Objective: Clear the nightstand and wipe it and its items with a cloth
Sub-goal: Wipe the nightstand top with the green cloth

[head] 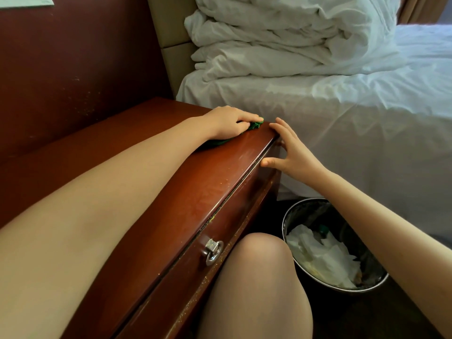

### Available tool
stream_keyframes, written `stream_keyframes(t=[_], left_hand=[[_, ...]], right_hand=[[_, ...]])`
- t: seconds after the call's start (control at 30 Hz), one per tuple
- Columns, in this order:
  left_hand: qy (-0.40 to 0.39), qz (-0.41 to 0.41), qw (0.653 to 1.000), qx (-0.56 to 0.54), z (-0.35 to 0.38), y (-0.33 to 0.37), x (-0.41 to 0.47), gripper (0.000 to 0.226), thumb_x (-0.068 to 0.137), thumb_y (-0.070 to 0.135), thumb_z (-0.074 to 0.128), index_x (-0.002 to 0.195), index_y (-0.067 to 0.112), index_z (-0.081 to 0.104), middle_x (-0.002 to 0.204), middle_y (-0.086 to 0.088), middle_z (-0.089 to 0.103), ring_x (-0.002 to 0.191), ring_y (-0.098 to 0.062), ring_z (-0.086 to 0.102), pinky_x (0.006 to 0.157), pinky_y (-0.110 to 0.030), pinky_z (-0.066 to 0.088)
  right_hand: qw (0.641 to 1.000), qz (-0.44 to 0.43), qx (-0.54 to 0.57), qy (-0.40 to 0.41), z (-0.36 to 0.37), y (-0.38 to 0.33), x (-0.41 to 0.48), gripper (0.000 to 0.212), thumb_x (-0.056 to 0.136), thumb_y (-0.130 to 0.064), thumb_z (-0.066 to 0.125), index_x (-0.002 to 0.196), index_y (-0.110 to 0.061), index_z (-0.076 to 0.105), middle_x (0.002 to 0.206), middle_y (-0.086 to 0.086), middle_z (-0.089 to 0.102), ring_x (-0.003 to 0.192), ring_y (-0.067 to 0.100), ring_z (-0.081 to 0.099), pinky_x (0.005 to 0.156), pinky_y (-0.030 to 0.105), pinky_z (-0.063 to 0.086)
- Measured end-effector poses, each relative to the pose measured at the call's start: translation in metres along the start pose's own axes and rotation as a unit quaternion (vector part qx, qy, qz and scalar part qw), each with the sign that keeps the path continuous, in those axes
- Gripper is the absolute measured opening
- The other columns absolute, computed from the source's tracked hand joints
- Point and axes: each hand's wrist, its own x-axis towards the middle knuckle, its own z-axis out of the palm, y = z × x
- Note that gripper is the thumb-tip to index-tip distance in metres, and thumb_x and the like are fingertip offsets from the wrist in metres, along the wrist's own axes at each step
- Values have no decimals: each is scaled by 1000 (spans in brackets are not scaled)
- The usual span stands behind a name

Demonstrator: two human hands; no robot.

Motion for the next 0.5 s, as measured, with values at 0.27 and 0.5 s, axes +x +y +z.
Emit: stream_keyframes(t=[0.27,0.5], left_hand=[[-17,127,991,-29,3,15,-22,43,98,17,46,136,37,46,145,18,40,135,-2,30,106,-14,17],[-14,53,998,-39,-5,-23,-49,42,99,19,45,134,41,46,140,27,38,129,7,29,106,-12,18]], right_hand=[[995,-42,79,47,5,5,2,101,56,-76,69,131,-32,18,144,8,14,139,32,20,112,53,28],[999,-29,15,-5,0,4,4,91,63,-51,72,138,-14,36,150,6,14,136,21,25,107,28,27]])
